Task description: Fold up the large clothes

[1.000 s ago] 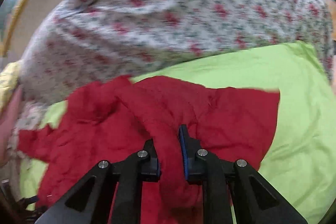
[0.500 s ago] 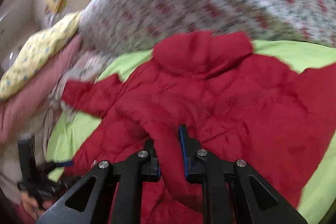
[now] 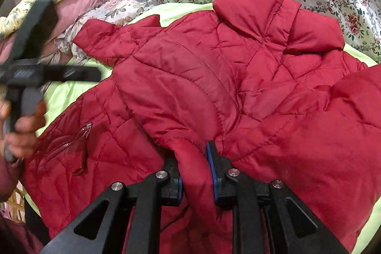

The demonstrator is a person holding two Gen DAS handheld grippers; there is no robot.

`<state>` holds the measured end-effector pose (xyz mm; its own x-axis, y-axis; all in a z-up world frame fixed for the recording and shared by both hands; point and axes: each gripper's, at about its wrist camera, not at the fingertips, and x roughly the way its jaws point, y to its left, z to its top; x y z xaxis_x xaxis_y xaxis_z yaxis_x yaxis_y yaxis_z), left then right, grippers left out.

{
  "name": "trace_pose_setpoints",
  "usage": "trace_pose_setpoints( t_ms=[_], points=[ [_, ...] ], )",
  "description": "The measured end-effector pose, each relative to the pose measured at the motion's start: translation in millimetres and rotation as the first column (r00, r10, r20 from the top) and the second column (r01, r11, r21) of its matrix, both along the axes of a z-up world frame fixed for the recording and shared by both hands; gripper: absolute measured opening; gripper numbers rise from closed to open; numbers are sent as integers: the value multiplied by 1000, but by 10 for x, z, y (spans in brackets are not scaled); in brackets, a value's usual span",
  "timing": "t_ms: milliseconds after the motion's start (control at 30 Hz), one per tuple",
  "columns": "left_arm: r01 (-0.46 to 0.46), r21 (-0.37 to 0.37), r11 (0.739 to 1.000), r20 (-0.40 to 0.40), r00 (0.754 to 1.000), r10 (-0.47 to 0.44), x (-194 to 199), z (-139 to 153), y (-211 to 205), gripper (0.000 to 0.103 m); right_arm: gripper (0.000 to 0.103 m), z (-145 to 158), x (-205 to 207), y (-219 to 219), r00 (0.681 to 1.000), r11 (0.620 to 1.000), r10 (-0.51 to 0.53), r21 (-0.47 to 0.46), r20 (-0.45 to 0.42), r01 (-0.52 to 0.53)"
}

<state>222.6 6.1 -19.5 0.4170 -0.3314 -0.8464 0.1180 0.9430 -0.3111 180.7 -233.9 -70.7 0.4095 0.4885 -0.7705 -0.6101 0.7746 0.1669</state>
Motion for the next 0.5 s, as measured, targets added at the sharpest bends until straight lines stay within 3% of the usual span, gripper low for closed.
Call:
trace_pose_setpoints(
  t_ms=[67, 167, 200, 333, 400, 500],
  points=[
    [5, -28, 1000, -24, 1000, -6, 193, -85, -71, 101, 20, 4, -5, 13, 1000, 1000, 3, 1, 1, -3],
    [50, -46, 998, -57, 997, -53, 338, -209, -170, 57, 23, 13, 19, 61, 1000, 1000, -3, 19, -9, 3],
    [74, -71, 995, -60, 995, -79, 353, -223, -206, 35, 29, 22, 10, 24, 1000, 999, -3, 38, -20, 3],
    [101, -64, 993, -22, 994, -103, 308, -191, -226, 15, 52, 82, -55, -9, 1000, 997, 4, 74, -30, -1],
    [83, -57, 995, 1, 997, -83, 278, -149, -142, 12, 54, 131, -148, -69, 1000, 997, 5, 81, -25, -3],
    [7, 22, 1000, 68, 998, -9, 226, -64, 37, 11, 56, 210, -261, -200, 1000, 995, -23, 96, -12, 24]
  ],
)
